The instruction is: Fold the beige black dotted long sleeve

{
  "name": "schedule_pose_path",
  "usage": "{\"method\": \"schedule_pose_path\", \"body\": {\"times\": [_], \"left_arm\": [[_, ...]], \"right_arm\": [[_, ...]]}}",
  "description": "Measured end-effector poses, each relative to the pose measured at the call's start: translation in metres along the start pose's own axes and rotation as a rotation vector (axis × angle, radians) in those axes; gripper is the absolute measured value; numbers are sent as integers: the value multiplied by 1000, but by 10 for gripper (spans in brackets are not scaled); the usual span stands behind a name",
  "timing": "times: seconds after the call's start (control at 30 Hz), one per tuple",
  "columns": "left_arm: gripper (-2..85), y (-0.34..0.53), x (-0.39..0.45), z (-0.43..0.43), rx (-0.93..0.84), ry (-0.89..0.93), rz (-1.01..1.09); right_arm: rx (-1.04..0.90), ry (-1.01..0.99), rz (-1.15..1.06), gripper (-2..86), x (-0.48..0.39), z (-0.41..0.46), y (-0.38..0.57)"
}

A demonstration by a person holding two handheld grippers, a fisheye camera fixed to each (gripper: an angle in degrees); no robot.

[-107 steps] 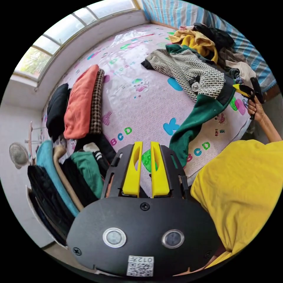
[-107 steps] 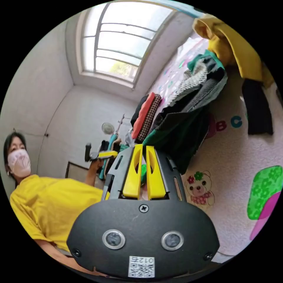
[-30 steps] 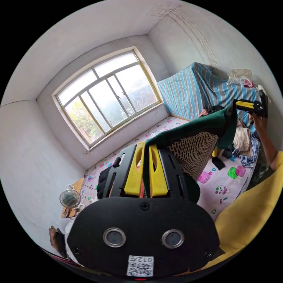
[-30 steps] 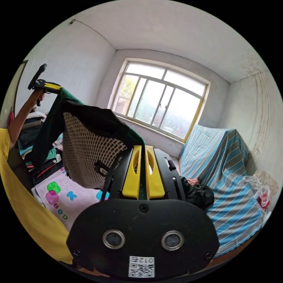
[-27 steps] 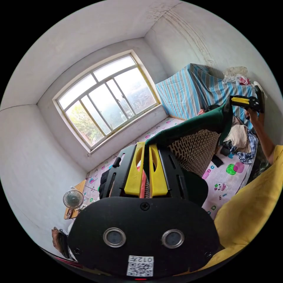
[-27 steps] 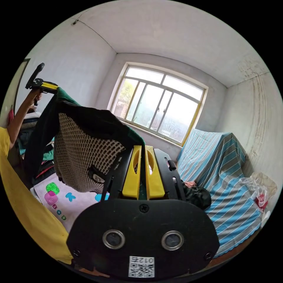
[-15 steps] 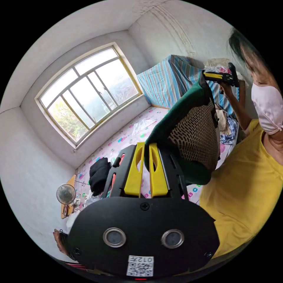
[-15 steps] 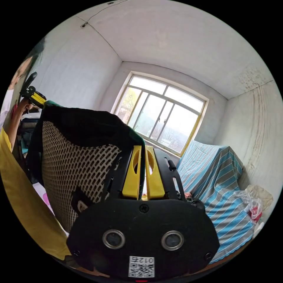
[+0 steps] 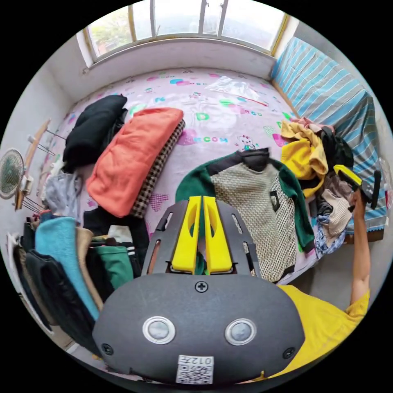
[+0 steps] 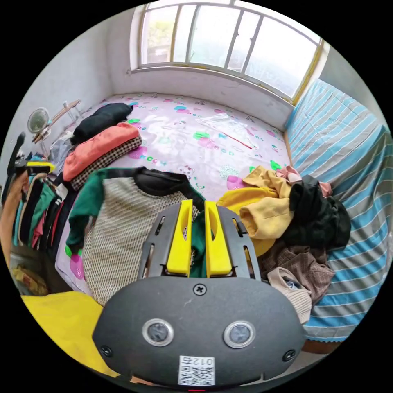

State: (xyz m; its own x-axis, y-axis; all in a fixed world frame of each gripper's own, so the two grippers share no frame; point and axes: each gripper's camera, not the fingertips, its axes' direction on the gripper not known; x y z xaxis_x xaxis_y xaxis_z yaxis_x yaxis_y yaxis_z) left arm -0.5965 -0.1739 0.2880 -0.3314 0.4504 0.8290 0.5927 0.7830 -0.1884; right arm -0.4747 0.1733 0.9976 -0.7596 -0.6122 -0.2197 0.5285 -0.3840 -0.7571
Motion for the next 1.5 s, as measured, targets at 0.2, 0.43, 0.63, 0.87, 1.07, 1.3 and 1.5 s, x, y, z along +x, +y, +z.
{"method": "schedule_pose_path", "body": {"times": [0.2,0.43,0.63,0.87,1.07,1.3,1.5], "left_arm": [[2,91,-6,122,-147,241,87],[3,190,-23,239,-348,423,-154],[3,191,-29,284,-313,459,-259],[4,144,9,328,-399,141,-175],[4,125,4,357,-475,168,-178],[6,122,-6,390,-553,508,-256],[6,112,27,404,-535,471,-194]], "right_arm": [[-99,-178,30,11,-5,92,161],[-252,-351,124,6,-33,173,303],[-423,-314,69,5,-70,252,353],[-667,-152,-109,6,-109,327,352],[-794,-111,-194,7,-122,364,359],[-815,-125,-91,6,-111,380,380],[-473,-170,-165,3,-143,321,394]]}}
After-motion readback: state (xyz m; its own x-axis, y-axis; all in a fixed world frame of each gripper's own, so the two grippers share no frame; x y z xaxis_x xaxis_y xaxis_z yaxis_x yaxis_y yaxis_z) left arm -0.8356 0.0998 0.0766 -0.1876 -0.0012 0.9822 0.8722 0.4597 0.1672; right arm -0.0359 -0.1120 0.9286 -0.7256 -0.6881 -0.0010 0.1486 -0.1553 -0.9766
